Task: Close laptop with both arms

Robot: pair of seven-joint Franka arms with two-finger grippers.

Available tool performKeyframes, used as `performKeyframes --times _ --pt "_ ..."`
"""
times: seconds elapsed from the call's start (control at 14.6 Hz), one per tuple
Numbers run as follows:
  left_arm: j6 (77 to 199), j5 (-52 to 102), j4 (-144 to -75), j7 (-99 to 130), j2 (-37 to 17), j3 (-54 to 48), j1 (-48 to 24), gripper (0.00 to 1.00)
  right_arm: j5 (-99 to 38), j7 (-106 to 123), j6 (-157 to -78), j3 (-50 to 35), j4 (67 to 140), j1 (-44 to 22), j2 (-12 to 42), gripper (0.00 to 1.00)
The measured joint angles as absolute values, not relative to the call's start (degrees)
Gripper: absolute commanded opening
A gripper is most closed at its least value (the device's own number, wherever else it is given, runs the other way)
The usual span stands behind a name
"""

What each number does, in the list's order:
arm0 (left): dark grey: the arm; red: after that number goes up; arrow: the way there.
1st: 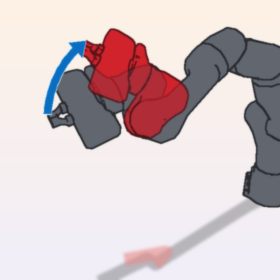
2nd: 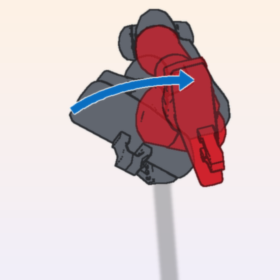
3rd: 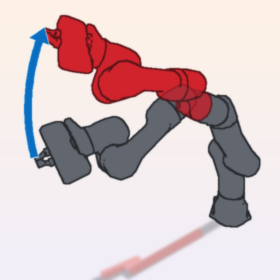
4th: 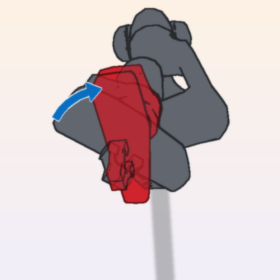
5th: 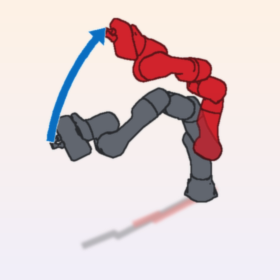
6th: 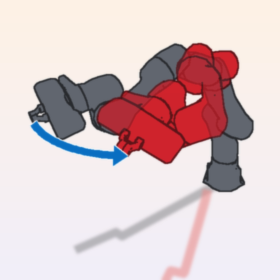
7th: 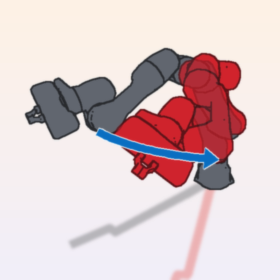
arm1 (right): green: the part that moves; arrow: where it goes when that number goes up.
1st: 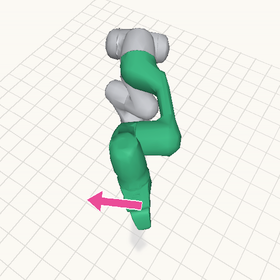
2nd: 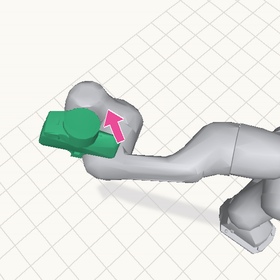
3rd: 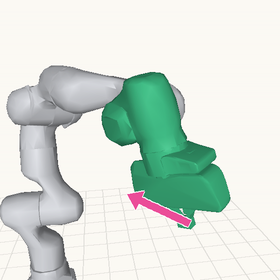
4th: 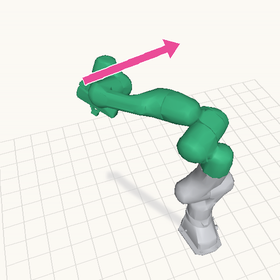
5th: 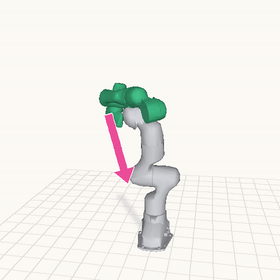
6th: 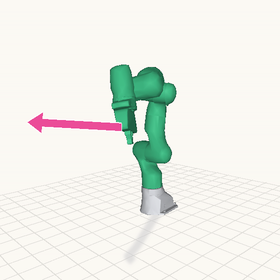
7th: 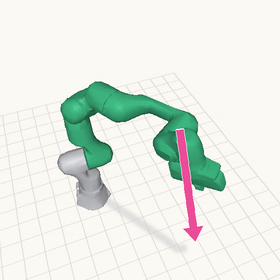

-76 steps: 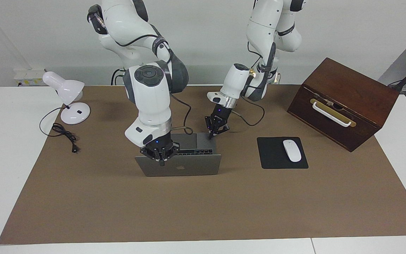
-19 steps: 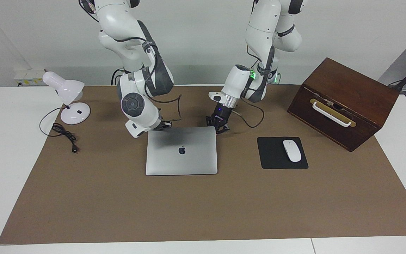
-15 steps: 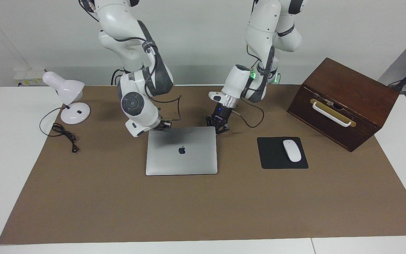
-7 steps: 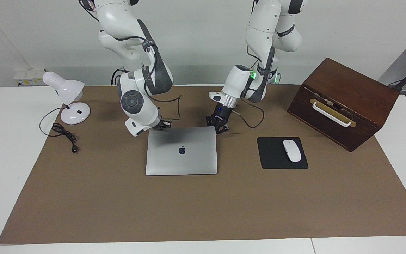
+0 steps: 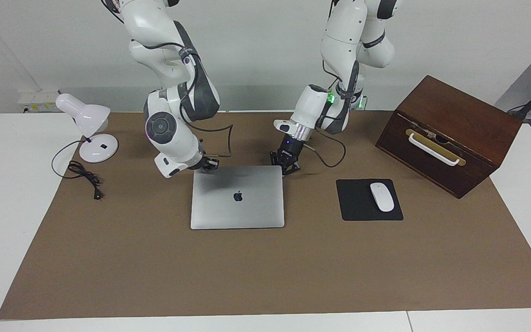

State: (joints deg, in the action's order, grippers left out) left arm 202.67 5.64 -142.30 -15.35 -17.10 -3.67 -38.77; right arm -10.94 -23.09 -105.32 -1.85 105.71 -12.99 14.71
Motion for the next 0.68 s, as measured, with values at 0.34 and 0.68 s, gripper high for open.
performKeyframes --times 0.34,0.68 --pt "202.7 5.6 -142.3 -15.4 -17.1 -3.7 -38.8 0.0 -10.9 -23.1 -116.0 -1.4 104.9 -11.3 14.5 0.0" --pt "202.8 5.6 -142.3 -15.4 -17.1 -3.7 -38.8 0.0 -10.7 -13.1 -129.7 -0.9 104.2 -3.7 14.4 0.01"
